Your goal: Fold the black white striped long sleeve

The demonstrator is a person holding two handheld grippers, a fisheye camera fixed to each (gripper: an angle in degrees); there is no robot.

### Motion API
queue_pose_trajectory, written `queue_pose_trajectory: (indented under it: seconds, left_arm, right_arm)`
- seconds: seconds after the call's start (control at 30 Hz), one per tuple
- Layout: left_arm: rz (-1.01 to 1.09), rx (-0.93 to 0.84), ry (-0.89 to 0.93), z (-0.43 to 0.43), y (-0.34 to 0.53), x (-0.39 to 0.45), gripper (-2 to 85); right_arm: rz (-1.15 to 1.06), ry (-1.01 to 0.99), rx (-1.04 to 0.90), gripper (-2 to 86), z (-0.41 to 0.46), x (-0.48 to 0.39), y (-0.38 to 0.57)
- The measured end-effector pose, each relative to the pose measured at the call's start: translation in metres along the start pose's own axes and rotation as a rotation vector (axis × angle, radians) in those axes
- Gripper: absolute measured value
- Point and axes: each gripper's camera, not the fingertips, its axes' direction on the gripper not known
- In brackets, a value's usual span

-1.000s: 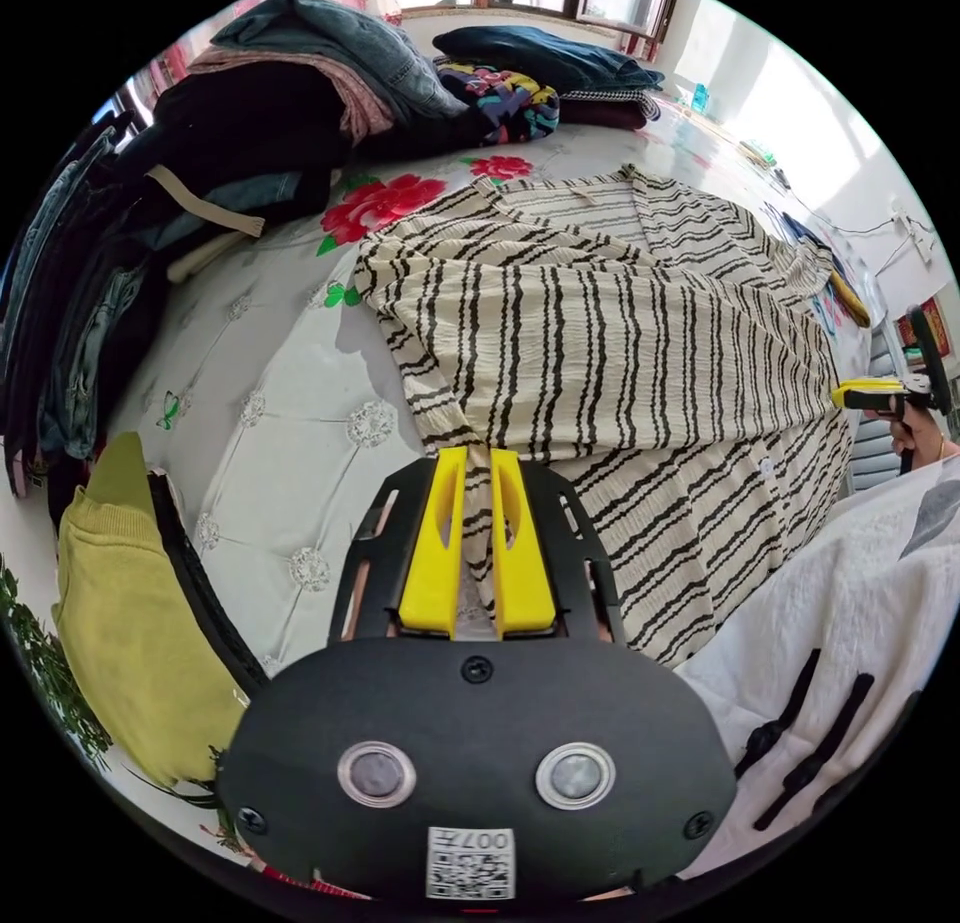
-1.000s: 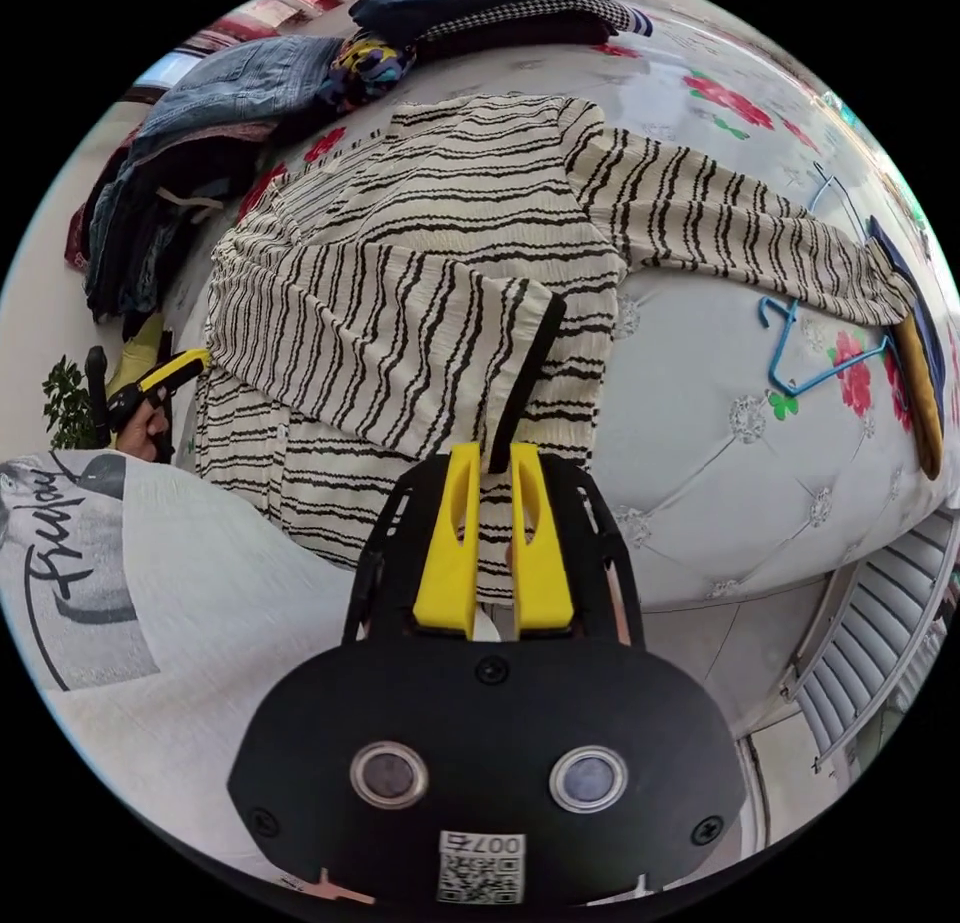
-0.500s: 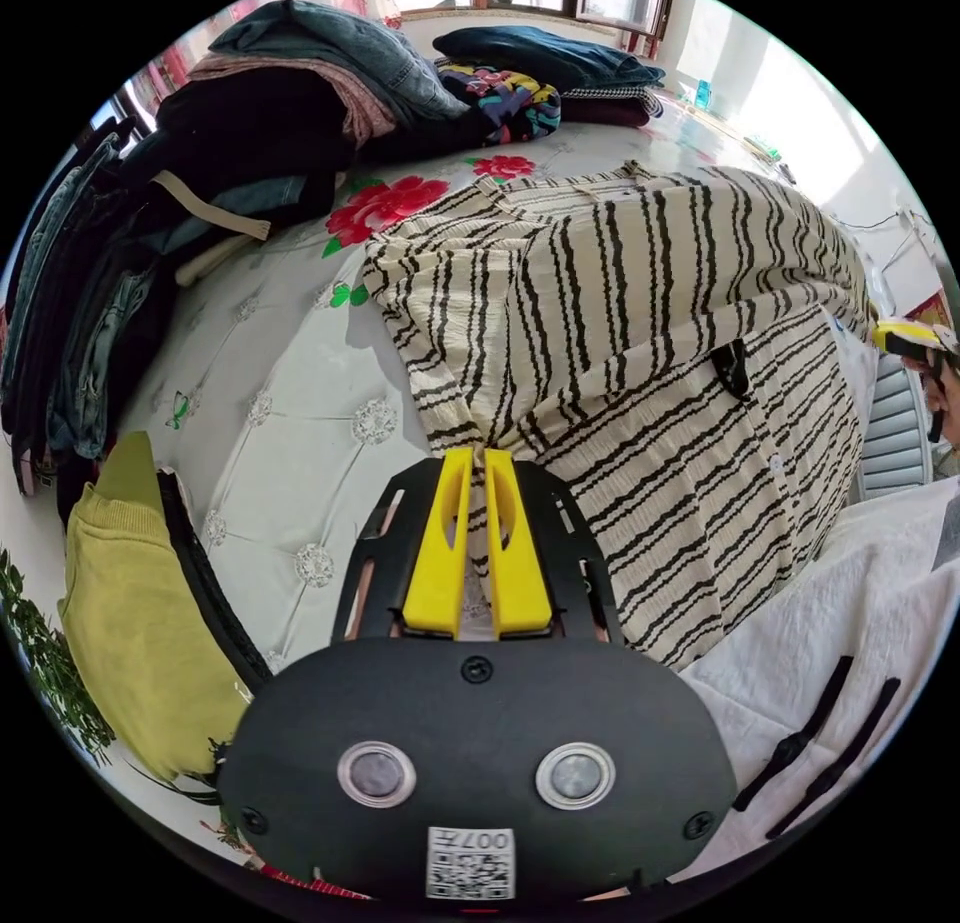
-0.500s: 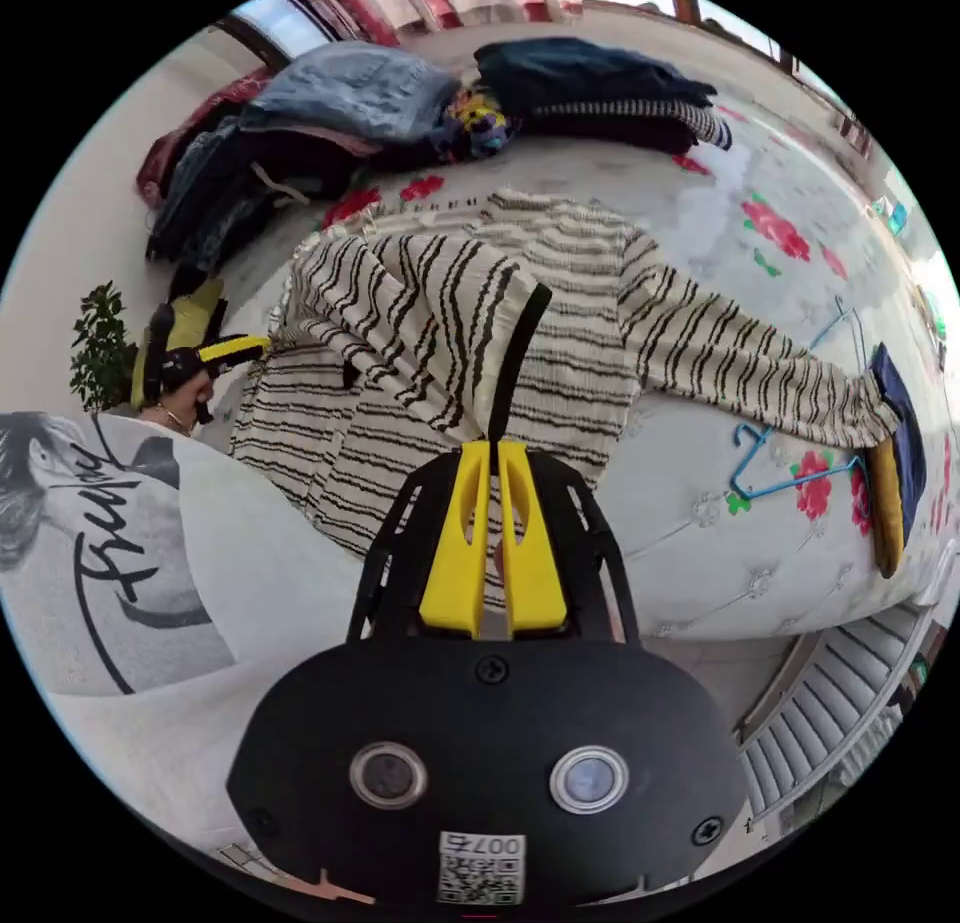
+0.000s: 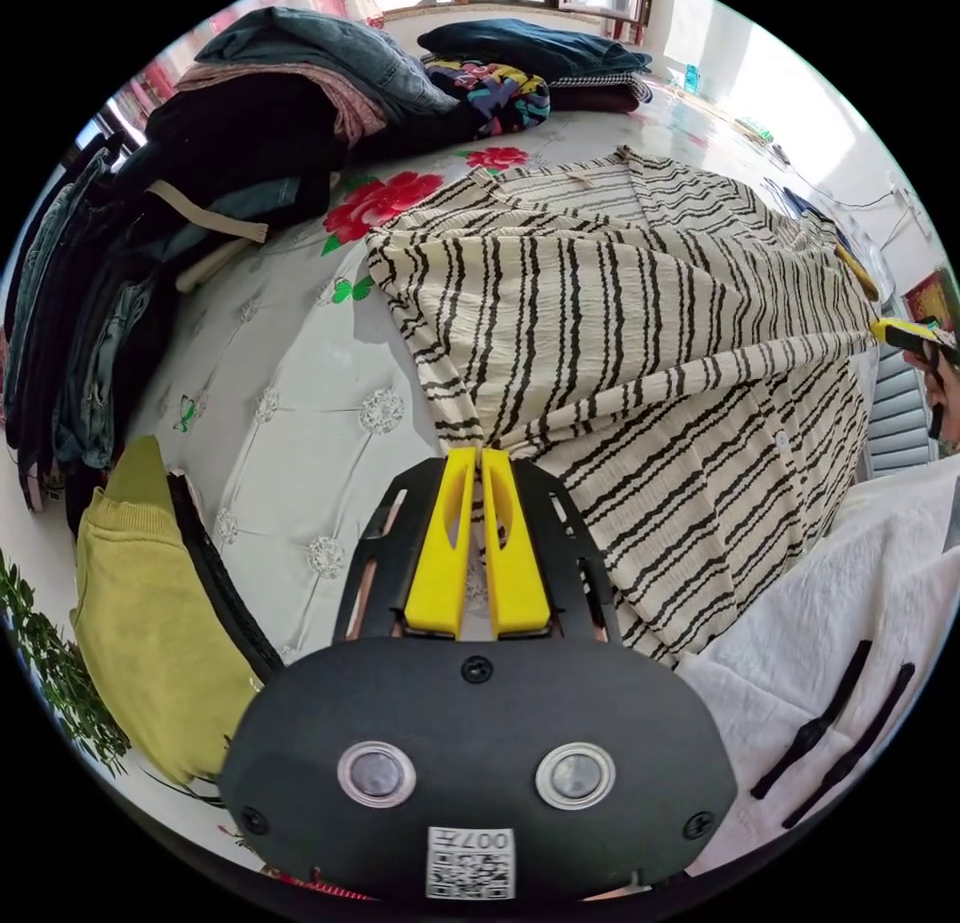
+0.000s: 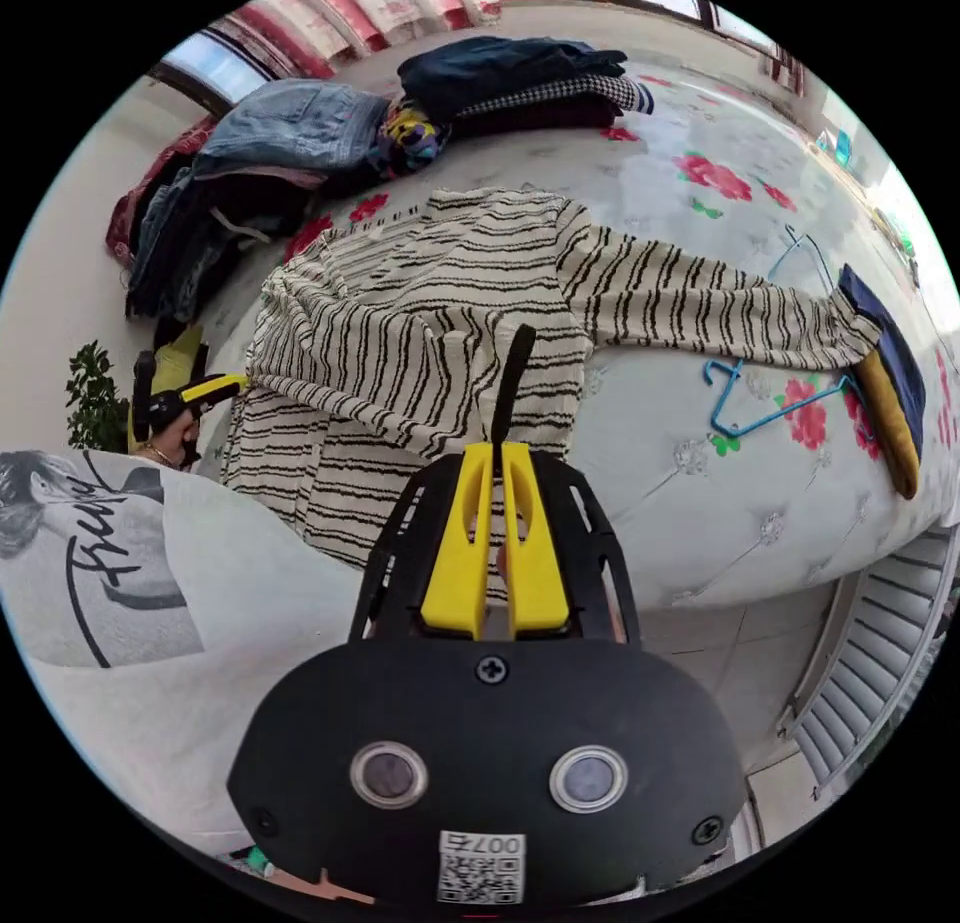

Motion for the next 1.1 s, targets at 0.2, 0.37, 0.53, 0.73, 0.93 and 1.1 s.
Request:
queue_pose_trajectory:
  seconds: [0.2,0.37,0.53,0.73,0.93,1.1]
  left_arm:
    - [-0.016,0.005,0.046,-0.007,0.008,-0.008,-0.8]
    - [-0.124,0.19,0.142,-0.047,0.01,-0.036,0.0]
    - [-0.113,0.207,0.123,-0.051,-0.027,-0.056,3.9]
    - [-0.048,0.111,0.13,-0.011,-0.096,-0.053,5.4]
    - [-0.099,0.088,0.007,0.018,-0.11,-0.067,4.2]
    - [-0.194,0.058,0.02,0.014,-0.102,-0.077,3.4]
  right_arm:
    - [0.12,-0.14,-0.027,0.9,0.018,0.028,0.024]
    - [0.053,-0.14,0.038,1.5,-0.011,0.037,0.017]
    - [0.033,-0.103,0.062,1.9,-0.004,0.045,-0.01]
    - [-0.027,-0.069,-0.022,1.4,0.05,0.033,-0.051]
    - [0.005,0.076,-0.046,0.5,0.064,0.042,-0.056]
    - [0.117,-0.053,0.1,2.5,0.033,0.068,-0.045]
